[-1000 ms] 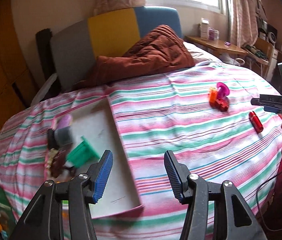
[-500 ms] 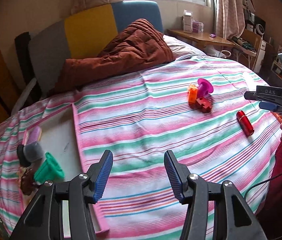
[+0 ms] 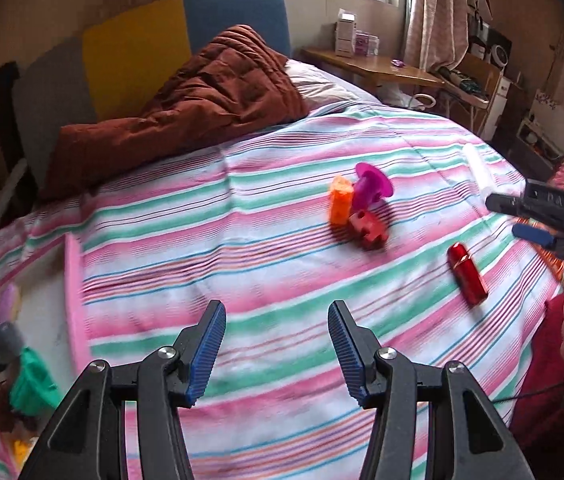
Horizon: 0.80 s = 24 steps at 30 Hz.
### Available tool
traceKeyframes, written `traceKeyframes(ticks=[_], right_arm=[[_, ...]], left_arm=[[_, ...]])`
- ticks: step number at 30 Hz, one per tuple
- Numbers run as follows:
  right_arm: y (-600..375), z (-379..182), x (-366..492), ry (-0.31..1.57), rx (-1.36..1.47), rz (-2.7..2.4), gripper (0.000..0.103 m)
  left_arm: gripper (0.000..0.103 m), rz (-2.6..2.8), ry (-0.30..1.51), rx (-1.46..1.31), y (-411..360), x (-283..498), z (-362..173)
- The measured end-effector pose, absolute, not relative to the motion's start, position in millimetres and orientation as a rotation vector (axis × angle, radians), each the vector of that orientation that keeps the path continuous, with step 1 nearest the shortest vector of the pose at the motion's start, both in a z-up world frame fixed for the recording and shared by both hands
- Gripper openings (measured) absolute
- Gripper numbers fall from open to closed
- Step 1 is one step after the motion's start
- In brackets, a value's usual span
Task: Organize rigid objects
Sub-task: 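Lower the left tool onto the orange block and close it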
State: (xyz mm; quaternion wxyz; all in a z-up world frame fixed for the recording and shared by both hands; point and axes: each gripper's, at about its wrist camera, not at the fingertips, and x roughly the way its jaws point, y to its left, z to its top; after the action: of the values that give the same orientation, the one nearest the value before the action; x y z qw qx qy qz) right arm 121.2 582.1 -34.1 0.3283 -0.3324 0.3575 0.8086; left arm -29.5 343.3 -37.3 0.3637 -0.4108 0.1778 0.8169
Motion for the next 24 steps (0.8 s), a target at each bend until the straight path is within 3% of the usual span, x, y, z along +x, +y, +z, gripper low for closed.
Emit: traceKeyframes(ticks=[20, 22, 24], right_arm=[[584, -36, 120, 0.995, -0.880, 2.120, 0.071], [585, -36, 120, 0.993, -0.882, 2.117, 0.071], [585, -37, 119, 0.988, -0.884, 2.115, 0.071]], left_arm=[[0.054, 1.903, 0.506, -1.091, 482, -92, -75], [0.047, 1.895, 0.508, -1.112, 490, -100, -83], [0.025, 1.876, 0.498, -1.137, 492, -107, -90]])
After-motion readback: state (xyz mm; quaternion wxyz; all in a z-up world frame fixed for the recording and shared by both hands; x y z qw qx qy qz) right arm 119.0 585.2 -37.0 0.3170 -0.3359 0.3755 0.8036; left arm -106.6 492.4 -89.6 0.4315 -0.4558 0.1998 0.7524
